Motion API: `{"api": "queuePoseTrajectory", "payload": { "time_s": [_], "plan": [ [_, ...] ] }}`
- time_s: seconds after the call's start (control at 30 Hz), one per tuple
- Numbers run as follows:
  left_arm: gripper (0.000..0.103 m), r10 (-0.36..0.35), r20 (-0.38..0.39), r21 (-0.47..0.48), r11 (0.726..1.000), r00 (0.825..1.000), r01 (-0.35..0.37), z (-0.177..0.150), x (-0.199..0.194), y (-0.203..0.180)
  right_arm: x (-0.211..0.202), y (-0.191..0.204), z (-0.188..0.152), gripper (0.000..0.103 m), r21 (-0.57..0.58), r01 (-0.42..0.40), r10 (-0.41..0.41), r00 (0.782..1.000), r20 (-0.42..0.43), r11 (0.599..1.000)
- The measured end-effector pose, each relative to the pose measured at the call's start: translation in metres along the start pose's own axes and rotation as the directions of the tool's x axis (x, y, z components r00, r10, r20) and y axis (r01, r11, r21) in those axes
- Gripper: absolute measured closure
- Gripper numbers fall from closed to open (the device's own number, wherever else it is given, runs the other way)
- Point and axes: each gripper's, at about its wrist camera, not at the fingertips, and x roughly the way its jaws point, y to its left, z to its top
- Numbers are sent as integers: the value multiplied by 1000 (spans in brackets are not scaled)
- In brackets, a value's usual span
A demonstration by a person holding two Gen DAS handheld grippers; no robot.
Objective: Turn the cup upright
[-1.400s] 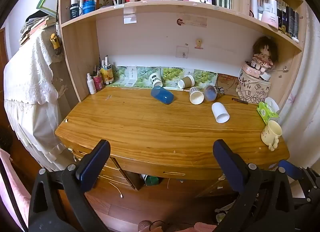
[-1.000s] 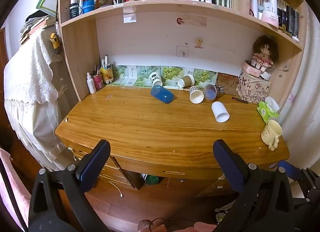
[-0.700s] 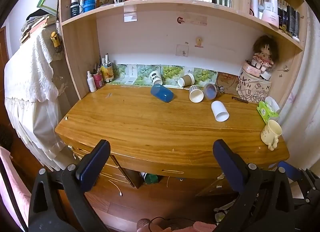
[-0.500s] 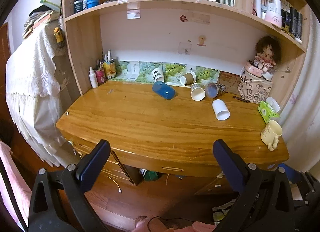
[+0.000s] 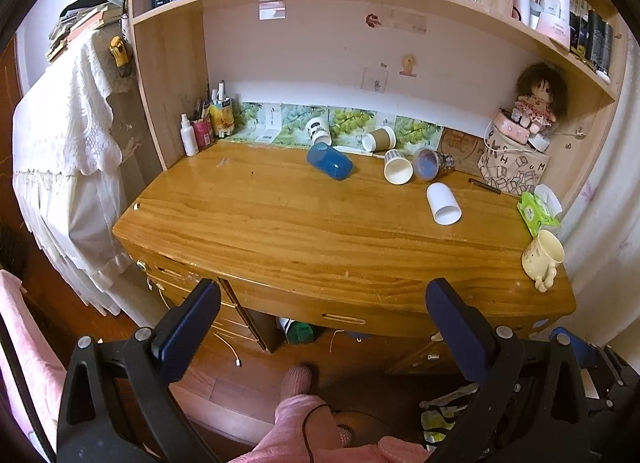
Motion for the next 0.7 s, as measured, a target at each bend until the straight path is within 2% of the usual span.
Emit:
{"api": "queuePoseTrajectory", "payload": {
  "time_s": [0.33,0.7],
  "plan": [
    [1,5,-32,-9,1000,999,-5,11,18,3,11,-6,9,12,19,-13,13,1000,-12,1000],
    [1,17,-96,-52,998,995,-22,45,72,4,47,-8,49,12,-9,-22,21,999,-35,1000]
  ]
}}
